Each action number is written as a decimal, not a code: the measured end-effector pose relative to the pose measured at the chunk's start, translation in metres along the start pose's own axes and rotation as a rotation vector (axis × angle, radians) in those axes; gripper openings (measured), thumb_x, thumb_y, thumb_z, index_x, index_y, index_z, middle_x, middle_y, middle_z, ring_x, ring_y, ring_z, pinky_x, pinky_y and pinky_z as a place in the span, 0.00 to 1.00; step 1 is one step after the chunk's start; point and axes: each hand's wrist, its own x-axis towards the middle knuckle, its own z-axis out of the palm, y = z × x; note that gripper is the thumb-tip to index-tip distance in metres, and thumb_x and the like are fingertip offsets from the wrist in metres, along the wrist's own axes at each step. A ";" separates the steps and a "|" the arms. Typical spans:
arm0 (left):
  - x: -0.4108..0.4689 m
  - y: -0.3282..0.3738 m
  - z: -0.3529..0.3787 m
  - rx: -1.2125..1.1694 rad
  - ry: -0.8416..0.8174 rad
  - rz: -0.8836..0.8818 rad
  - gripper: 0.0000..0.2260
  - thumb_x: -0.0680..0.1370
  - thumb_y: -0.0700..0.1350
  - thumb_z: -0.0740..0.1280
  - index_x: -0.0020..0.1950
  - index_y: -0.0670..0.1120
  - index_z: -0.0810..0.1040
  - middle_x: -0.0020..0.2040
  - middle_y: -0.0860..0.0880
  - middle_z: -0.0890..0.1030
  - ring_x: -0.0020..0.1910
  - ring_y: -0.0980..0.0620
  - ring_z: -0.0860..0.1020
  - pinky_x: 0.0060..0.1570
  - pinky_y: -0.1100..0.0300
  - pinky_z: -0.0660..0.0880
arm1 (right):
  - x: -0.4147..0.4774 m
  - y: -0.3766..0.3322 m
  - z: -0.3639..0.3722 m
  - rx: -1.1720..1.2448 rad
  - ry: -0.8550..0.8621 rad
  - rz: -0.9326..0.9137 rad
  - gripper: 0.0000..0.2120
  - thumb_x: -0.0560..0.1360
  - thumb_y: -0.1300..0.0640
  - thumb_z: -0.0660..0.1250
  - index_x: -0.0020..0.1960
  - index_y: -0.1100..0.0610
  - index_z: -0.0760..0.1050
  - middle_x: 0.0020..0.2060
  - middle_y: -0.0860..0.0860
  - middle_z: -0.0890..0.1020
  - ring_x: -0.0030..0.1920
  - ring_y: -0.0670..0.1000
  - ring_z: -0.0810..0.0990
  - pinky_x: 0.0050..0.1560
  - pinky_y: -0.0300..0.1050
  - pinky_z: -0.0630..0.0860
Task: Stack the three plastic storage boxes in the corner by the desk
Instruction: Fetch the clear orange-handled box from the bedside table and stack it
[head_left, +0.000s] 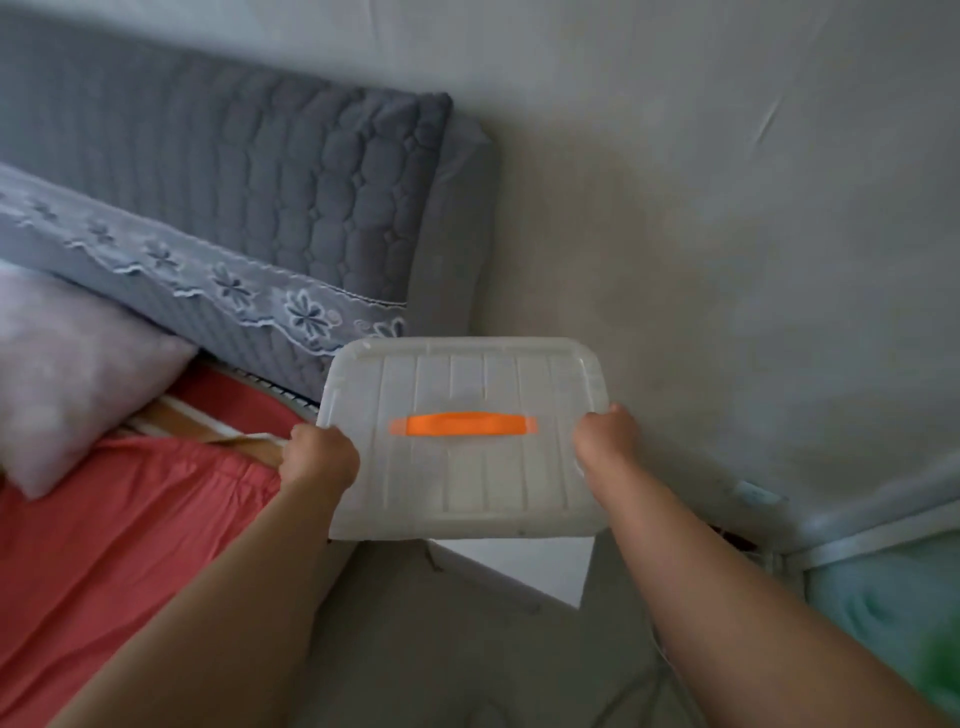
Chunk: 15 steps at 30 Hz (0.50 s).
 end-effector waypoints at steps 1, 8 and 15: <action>-0.001 -0.011 -0.011 -0.024 0.023 -0.021 0.19 0.80 0.44 0.56 0.67 0.33 0.69 0.65 0.33 0.74 0.64 0.33 0.73 0.62 0.45 0.72 | -0.009 -0.006 0.006 -0.026 -0.013 -0.017 0.18 0.76 0.62 0.56 0.64 0.62 0.73 0.62 0.61 0.78 0.61 0.62 0.77 0.53 0.47 0.73; -0.014 -0.087 -0.074 -0.150 0.188 -0.161 0.22 0.80 0.48 0.57 0.68 0.35 0.67 0.66 0.34 0.73 0.63 0.33 0.73 0.63 0.44 0.72 | -0.077 -0.032 0.046 -0.152 -0.082 -0.142 0.18 0.78 0.60 0.56 0.66 0.62 0.71 0.65 0.61 0.76 0.63 0.63 0.75 0.58 0.49 0.72; -0.035 -0.184 -0.135 -0.196 0.287 -0.270 0.21 0.80 0.48 0.57 0.67 0.34 0.67 0.66 0.33 0.73 0.63 0.32 0.73 0.62 0.44 0.72 | -0.165 -0.032 0.090 -0.171 -0.238 -0.249 0.19 0.77 0.60 0.56 0.67 0.63 0.71 0.65 0.62 0.75 0.63 0.64 0.75 0.61 0.53 0.73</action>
